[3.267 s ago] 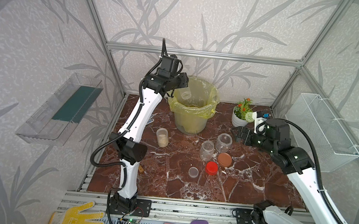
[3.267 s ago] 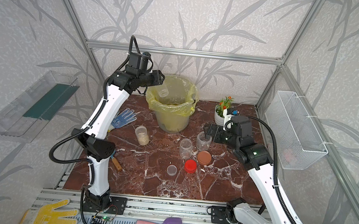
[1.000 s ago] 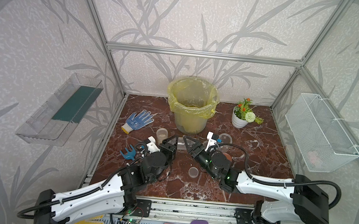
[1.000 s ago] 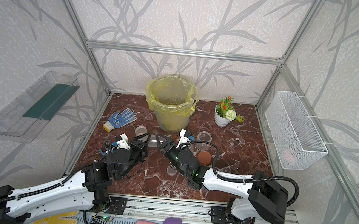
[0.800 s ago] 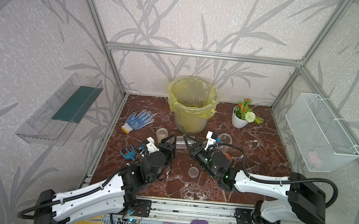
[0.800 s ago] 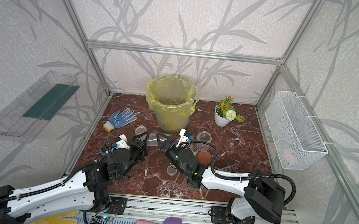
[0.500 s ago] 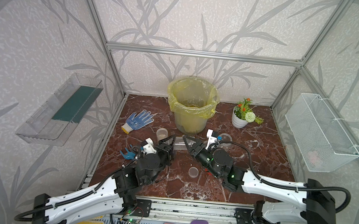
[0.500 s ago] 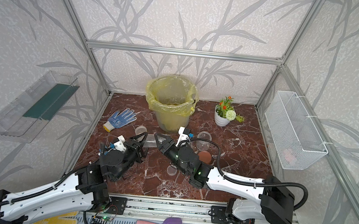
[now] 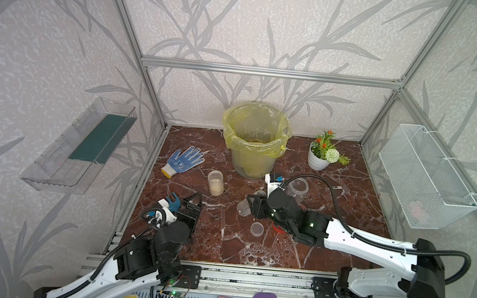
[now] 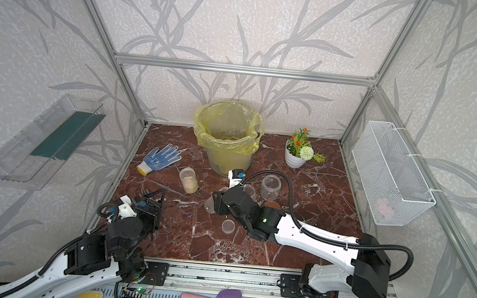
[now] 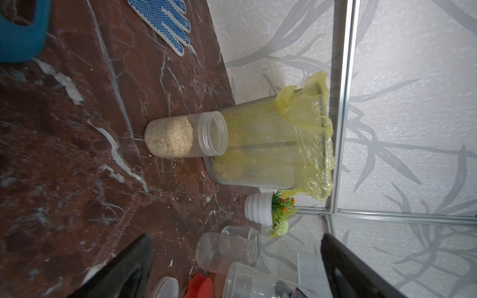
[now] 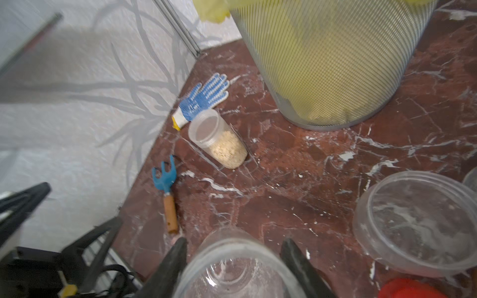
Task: Empty expired oatmeal from jars
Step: Place the jar at the center of the board.
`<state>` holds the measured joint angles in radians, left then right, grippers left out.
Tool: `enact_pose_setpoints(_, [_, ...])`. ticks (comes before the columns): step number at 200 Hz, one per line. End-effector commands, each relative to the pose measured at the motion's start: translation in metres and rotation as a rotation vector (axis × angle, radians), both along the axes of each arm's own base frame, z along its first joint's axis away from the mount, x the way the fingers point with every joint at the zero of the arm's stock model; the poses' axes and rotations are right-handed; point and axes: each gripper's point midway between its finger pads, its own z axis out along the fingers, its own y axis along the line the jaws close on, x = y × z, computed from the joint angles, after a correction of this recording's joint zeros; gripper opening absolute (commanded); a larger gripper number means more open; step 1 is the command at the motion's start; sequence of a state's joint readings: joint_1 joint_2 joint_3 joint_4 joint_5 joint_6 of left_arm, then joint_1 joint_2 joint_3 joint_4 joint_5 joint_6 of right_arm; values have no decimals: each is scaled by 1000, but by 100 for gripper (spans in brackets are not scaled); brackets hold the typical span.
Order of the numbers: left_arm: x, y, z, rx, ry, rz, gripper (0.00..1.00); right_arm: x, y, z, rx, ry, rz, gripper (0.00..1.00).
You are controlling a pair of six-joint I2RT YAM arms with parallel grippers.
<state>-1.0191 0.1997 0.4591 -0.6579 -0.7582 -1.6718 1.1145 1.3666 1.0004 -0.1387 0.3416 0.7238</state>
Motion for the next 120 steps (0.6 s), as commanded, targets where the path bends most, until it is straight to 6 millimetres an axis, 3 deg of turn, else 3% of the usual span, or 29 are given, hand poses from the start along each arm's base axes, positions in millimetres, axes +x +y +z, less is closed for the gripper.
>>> enact_pose_setpoints(1, [-4,22,-19,230,29,26,99,0,1,-22,-236,-44,76,28])
enact_pose_setpoints(36, [-4,27,-18,378,45,12,99,10,14,-49,-413,-106,96,29])
enact_pose_setpoints(83, [-2,27,-25,481,66,8,99,18,24,-76,-521,-163,90,32])
enact_pose_setpoints(95, [-2,28,-26,485,65,10,99,19,24,-74,-532,-186,80,34])
enact_pose_setpoints(100, [-2,29,-27,486,64,10,99,20,24,-87,-562,-180,85,35])
enact_pose_setpoints(120, [-3,31,-29,487,61,14,99,20,25,-95,-563,-183,89,43])
